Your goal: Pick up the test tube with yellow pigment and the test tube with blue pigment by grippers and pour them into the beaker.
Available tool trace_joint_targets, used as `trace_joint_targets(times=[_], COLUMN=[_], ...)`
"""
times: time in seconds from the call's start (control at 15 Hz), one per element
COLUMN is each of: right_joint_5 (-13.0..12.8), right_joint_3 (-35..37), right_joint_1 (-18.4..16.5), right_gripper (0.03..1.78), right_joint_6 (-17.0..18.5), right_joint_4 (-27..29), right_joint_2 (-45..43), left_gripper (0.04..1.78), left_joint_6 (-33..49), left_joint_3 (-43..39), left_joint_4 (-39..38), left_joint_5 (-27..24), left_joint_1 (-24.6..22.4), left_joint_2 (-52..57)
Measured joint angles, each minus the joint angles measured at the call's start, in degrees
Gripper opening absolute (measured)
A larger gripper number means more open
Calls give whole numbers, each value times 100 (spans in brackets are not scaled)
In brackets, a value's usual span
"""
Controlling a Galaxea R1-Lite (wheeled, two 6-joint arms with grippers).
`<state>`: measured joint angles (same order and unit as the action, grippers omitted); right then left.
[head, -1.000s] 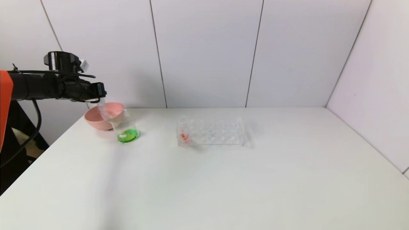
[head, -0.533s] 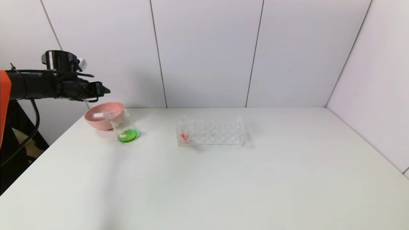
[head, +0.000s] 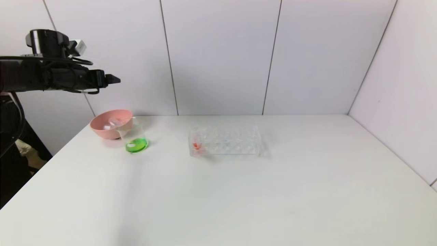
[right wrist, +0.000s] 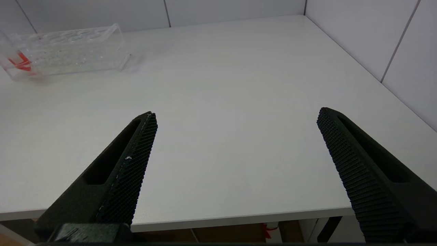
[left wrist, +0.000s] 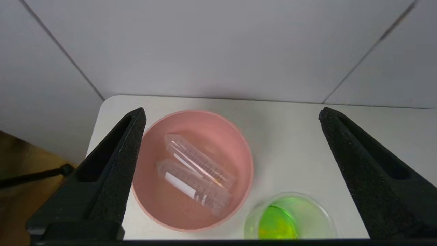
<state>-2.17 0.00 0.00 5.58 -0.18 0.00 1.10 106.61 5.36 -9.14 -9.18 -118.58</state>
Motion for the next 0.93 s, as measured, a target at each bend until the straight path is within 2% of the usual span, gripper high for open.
trace_joint_targets(times=[0.2, 0.4, 0.73, 0.93], right_joint_5=[-2, -2, -2, -2], right_joint_3=[0, 0, 0, 0], right_joint_1=[0, 0, 0, 0], right_gripper=[171, 171, 171, 171], right_joint_6=[0, 0, 0, 0], right_joint_4=[0, 0, 0, -2], right_joint_2=[0, 0, 0, 0], left_gripper=[176, 176, 176, 176], left_joint_6=[-44, -61, -59, -119], left_joint_3=[-350, -961, -2871, -3832], left_joint_4=[150, 362, 629, 1241], left_joint_5=[-229, -405, -651, -734], left_joint_1=[76, 113, 169, 380], left_joint_2=[962, 2371, 5304, 7123])
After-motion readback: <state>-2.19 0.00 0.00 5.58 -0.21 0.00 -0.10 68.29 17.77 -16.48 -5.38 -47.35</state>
